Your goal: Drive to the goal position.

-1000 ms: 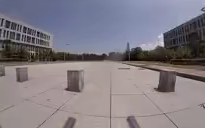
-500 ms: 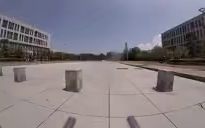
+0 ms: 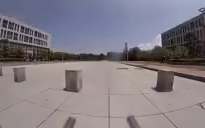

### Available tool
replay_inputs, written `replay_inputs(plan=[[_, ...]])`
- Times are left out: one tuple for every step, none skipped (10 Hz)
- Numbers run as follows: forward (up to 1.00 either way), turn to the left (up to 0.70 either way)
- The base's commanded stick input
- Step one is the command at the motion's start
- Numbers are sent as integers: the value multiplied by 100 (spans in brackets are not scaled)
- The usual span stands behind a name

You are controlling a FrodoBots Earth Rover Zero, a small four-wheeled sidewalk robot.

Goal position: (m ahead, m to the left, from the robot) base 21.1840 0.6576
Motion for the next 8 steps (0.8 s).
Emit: replay_inputs(plan=[[0, 0], [0, 0], [0, -2], [0, -45], [0, -45], [0, -45], [0, -45], [0, -45]])
